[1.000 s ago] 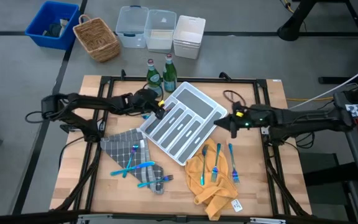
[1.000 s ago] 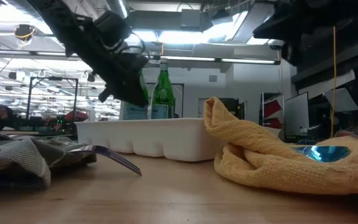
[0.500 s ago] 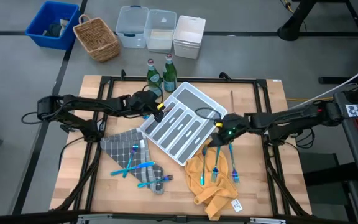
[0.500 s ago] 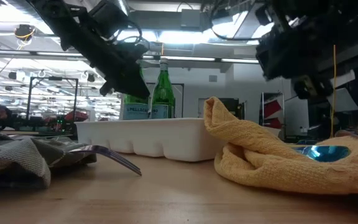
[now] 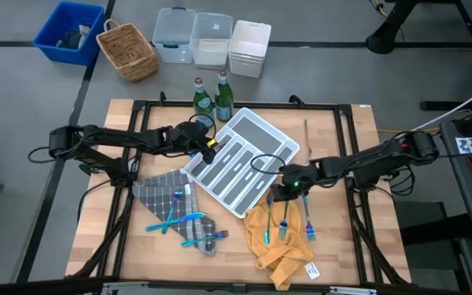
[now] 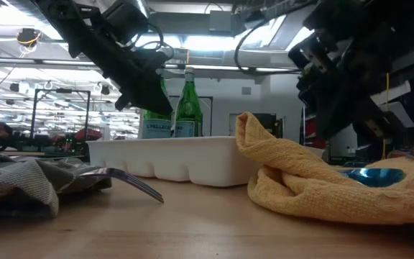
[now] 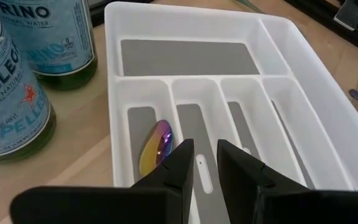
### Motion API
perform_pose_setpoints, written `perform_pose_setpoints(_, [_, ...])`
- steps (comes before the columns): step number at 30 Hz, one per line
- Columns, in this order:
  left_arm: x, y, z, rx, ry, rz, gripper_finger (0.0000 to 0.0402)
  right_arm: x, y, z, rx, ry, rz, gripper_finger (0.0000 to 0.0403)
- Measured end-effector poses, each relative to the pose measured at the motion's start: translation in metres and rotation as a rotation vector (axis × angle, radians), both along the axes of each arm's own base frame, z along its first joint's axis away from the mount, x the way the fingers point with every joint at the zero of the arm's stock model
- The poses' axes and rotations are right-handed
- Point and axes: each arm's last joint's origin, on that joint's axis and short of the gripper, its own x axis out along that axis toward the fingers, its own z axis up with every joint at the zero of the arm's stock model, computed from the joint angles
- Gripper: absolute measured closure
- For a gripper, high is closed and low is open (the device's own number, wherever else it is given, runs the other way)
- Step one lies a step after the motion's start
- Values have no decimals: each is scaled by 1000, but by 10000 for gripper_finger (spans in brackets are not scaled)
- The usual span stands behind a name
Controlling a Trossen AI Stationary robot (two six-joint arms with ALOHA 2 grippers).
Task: Sort silverware
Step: Put the blue fork into the cutlery tray
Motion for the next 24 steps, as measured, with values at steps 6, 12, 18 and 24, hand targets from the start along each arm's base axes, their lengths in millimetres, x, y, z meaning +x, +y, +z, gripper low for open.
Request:
perform_pose_setpoints(6, [0, 0, 0, 0, -1, 0, 341, 3, 0, -12, -6, 52, 0, 375])
perform_pose_setpoints(12, [0, 0, 0, 0, -1, 0, 341, 3, 0, -14, -7, 60, 0, 374])
perform_pose_setpoints(18, [0, 0, 0, 0, -1, 1, 341, 3, 1, -14, 4, 61, 11, 342])
perform_pose_setpoints(24, [0, 0, 0, 0, -1, 1, 341, 4, 0, -14, -18, 58, -6, 291])
